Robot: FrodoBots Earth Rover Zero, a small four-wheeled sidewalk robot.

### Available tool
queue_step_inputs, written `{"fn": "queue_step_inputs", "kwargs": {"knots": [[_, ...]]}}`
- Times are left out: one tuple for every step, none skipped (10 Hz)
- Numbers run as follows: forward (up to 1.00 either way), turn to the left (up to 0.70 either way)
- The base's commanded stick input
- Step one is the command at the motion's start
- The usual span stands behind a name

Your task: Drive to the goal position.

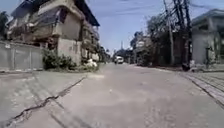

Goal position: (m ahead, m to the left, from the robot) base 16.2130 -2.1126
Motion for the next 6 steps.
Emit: {"fn": "queue_step_inputs", "kwargs": {"knots": [[1.00,0.00],[1.00,0.00],[1.00,0.00],[1.00,0.00],[1.00,0.00],[1.00,0.00]]}}
